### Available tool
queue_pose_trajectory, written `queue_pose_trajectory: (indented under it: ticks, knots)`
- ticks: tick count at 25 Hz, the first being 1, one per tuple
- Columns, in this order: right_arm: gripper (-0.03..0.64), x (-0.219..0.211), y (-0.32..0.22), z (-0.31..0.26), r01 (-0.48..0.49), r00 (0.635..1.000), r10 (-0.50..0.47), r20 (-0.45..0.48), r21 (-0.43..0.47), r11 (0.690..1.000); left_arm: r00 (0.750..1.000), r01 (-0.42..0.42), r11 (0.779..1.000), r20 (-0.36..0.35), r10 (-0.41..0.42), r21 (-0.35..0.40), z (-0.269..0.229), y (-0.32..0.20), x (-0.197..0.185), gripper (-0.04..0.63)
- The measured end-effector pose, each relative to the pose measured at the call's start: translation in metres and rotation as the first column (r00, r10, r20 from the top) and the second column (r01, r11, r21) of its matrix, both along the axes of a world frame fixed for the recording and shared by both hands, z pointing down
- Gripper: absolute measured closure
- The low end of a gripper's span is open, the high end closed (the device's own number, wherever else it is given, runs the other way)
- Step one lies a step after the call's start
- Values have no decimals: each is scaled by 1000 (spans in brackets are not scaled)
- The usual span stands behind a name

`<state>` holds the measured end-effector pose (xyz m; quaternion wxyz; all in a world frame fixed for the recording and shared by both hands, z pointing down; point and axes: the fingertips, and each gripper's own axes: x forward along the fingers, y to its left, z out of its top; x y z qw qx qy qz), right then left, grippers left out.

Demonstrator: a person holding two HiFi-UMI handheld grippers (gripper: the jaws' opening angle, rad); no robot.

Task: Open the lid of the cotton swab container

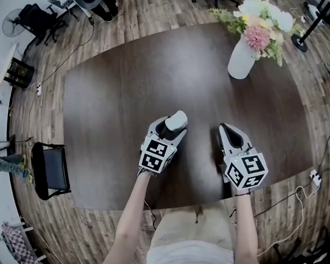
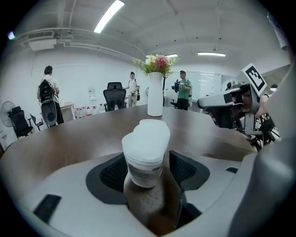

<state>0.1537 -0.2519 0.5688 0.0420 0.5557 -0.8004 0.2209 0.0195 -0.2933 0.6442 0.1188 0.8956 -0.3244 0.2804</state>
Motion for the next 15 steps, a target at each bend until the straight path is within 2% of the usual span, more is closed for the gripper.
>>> queue_pose_trajectory:
  ticks: [10, 15]
  knots:
    - [595, 0, 6, 11, -33, 999, 34, 38, -27, 999, 999, -18, 1000, 34, 18, -6, 7, -7, 7, 329]
    - [595, 0, 3, 7, -28, 999, 29, 39, -22, 999, 999, -52, 995, 12, 53, -82, 7, -2, 12, 334]
